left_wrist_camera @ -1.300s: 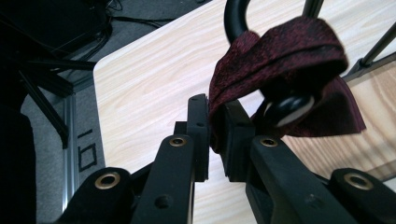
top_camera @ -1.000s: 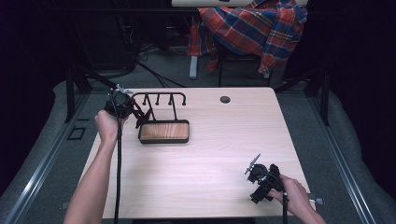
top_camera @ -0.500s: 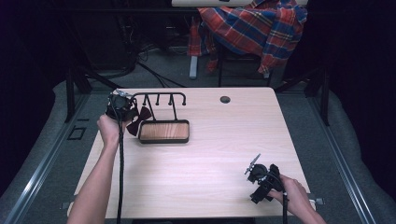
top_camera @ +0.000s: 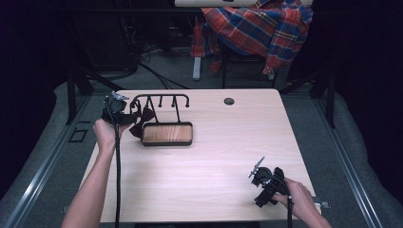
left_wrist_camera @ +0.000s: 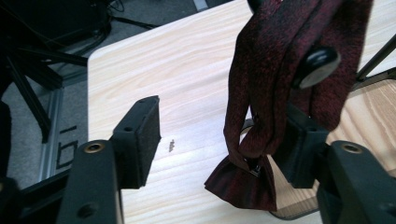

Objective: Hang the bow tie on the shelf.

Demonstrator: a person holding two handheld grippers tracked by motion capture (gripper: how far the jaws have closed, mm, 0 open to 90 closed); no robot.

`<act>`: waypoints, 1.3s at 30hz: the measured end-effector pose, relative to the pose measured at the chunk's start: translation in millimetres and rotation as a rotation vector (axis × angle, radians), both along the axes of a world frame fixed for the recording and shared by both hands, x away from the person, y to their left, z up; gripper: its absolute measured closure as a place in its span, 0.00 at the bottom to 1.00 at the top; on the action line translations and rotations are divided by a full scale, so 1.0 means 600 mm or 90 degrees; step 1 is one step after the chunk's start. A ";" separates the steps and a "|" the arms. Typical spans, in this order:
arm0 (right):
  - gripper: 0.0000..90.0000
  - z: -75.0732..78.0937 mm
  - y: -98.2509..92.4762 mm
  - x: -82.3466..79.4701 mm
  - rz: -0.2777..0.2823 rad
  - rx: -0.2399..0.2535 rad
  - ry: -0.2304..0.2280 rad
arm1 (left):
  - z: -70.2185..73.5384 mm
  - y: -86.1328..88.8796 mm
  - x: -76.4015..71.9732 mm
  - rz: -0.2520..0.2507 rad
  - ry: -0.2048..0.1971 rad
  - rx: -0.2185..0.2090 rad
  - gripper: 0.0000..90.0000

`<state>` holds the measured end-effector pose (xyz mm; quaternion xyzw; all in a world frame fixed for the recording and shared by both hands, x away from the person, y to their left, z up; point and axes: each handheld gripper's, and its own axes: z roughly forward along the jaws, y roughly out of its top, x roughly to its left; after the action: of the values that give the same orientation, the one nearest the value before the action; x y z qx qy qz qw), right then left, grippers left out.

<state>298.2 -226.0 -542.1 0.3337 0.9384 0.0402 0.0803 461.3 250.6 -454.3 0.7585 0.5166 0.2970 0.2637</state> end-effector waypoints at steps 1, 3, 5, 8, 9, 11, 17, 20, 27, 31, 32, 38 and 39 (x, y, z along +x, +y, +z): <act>0.10 -0.001 0.000 -0.001 -0.003 0.006 -0.002 | 0.002 0.002 -0.003 0.001 -0.004 0.001 0.40; 0.10 0.000 0.000 -0.001 -0.001 0.008 -0.006 | 0.006 0.007 -0.009 0.001 -0.008 -0.002 0.37; 0.10 0.001 0.001 -0.001 0.000 0.004 -0.007 | 0.010 0.012 -0.013 0.001 -0.011 -0.007 0.34; 0.10 0.002 0.001 0.000 0.002 -0.003 -0.005 | 0.016 0.018 -0.022 -0.001 -0.013 -0.013 0.30; 0.10 0.002 0.001 0.000 0.003 -0.003 -0.004 | 0.018 0.019 -0.024 -0.004 -0.016 -0.017 0.28; 0.10 0.003 0.002 0.000 0.003 -0.005 -0.005 | 0.022 0.021 -0.032 -0.010 -0.014 -0.021 0.25; 0.10 0.003 0.002 0.000 0.003 -0.005 -0.007 | 0.029 0.021 -0.054 -0.045 -0.006 -0.029 0.17; 0.10 0.003 0.001 0.000 0.002 -0.003 -0.006 | 0.032 0.020 -0.067 -0.058 0.002 -0.031 0.15; 0.10 0.005 0.002 -0.001 0.002 -0.003 -0.013 | 0.032 0.007 -0.103 -0.084 0.045 -0.008 0.04; 0.10 0.005 0.002 -0.001 0.003 -0.004 -0.013 | 0.034 0.001 -0.121 -0.095 0.053 0.000 0.03; 0.10 0.005 0.002 -0.001 0.003 -0.005 -0.013 | 0.034 0.000 -0.126 -0.096 0.057 -0.001 0.02; 0.10 0.005 0.003 -0.002 0.003 -0.004 -0.013 | 0.031 -0.001 -0.156 -0.107 0.066 -0.005 0.00; 0.10 0.005 0.003 -0.002 0.004 -0.004 -0.013 | 0.029 -0.001 -0.162 -0.112 0.071 -0.007 0.00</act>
<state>297.2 -224.3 -539.0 0.3304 0.9386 0.0410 0.0908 363.9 250.1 -437.1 0.8148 0.4636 0.2271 0.2640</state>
